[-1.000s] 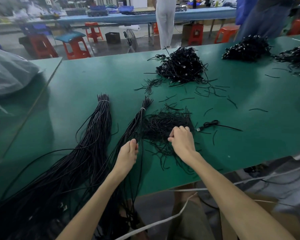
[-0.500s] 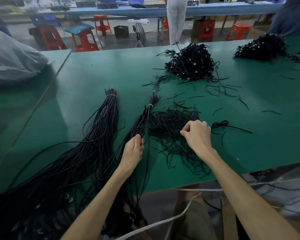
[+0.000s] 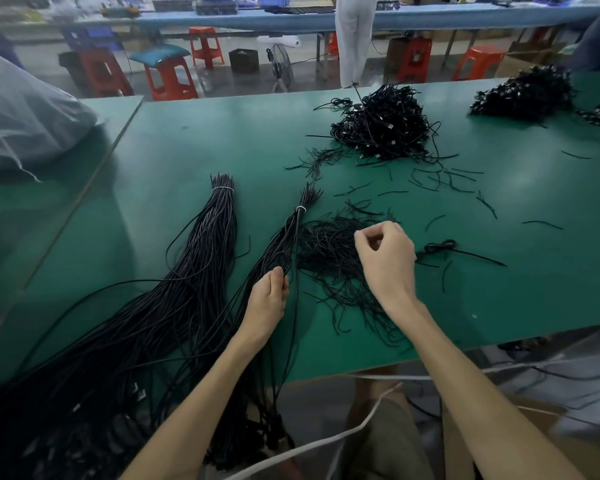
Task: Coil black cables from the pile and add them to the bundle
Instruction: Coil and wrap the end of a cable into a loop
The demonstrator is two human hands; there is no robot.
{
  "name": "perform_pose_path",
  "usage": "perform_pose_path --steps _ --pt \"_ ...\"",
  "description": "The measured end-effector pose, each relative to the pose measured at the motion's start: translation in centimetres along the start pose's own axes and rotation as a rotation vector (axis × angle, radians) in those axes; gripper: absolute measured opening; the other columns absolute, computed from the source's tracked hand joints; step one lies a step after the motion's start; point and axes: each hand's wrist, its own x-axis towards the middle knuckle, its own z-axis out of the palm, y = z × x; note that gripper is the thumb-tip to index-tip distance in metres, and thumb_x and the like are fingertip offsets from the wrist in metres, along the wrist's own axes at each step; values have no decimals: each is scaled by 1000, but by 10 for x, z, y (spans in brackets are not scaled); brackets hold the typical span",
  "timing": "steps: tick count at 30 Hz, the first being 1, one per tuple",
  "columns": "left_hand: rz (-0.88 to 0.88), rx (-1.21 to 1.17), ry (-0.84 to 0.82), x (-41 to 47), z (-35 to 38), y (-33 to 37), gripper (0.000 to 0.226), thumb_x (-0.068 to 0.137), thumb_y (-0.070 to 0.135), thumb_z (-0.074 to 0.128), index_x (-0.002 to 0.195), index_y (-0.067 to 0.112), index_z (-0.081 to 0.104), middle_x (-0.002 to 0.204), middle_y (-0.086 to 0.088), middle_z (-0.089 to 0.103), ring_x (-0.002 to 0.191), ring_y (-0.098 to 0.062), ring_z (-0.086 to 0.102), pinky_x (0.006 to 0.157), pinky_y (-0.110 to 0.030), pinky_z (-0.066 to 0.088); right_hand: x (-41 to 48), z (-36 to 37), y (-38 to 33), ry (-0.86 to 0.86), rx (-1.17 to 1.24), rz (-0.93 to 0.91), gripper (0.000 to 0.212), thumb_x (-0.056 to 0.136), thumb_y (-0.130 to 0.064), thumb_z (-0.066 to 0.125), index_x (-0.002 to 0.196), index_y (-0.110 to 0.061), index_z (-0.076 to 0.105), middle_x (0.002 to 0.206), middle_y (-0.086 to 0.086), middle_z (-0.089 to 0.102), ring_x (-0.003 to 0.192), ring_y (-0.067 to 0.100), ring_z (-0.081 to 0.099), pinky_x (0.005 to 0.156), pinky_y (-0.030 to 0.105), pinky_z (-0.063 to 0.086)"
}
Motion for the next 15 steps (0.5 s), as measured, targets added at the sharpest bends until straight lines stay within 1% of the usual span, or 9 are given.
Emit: perform_pose_path --steps 2,3,4,5,7,10,11,12,15 --pt "8 -7 -3 0 0 0 38 113 35 31 85 11 42 61 10 31 47 -5 23 43 -19 23 -14 9 -12 -113 250 102 10 92 -30 70 91 -20 68 85 -7 69 76 5 65 69 17 50" --pt "10 -15 -4 0 0 0 38 113 35 31 85 11 42 61 10 30 47 -5 22 42 -19 22 -23 16 -18 -190 350 164 10 91 -29 73 91 -19 71 80 -6 71 70 1 66 66 15 49" --pt "11 -23 -3 0 0 0 39 113 35 31 85 11 42 61 10 30 47 -5 22 42 -19 22 -33 25 -21 -246 415 222 11 90 -28 74 91 -17 72 76 -4 71 63 -1 65 64 16 48" --pt "11 -32 0 0 0 0 39 112 36 31 85 11 43 60 11 31 47 -5 23 42 -19 22 -43 32 -24 -271 462 270 12 91 -26 74 91 -14 72 73 -2 70 59 -1 62 64 19 47" --pt "4 -50 5 0 -1 1 40 112 37 31 84 12 44 58 12 33 46 -5 24 42 -20 23 -56 42 -29 -260 609 355 14 93 -23 73 92 -8 73 68 0 66 56 4 58 64 23 46" --pt "3 -86 7 -1 -2 3 41 113 37 30 81 14 43 57 11 33 46 -6 25 42 -24 20 -64 46 -34 -261 890 425 17 94 -19 72 92 -2 72 65 5 61 58 12 52 57 22 46" --pt "6 -87 7 -1 -2 3 41 113 37 30 81 14 43 57 11 33 46 -6 25 42 -25 20 -66 48 -34 -273 897 419 16 94 -18 71 92 -2 72 65 5 60 57 12 52 56 22 45" --pt "12 -79 8 -1 -1 2 41 113 37 30 81 14 42 57 11 33 46 -7 25 42 -25 21 -68 50 -34 -281 850 407 16 94 -18 72 91 -3 72 63 4 61 56 11 53 56 21 45" --pt "19 -59 2 0 -2 0 42 112 38 33 79 15 42 57 12 34 47 -7 25 42 -23 23 -70 61 -28 -259 640 433 12 94 -21 71 92 -9 71 64 0 64 53 5 56 61 22 46"
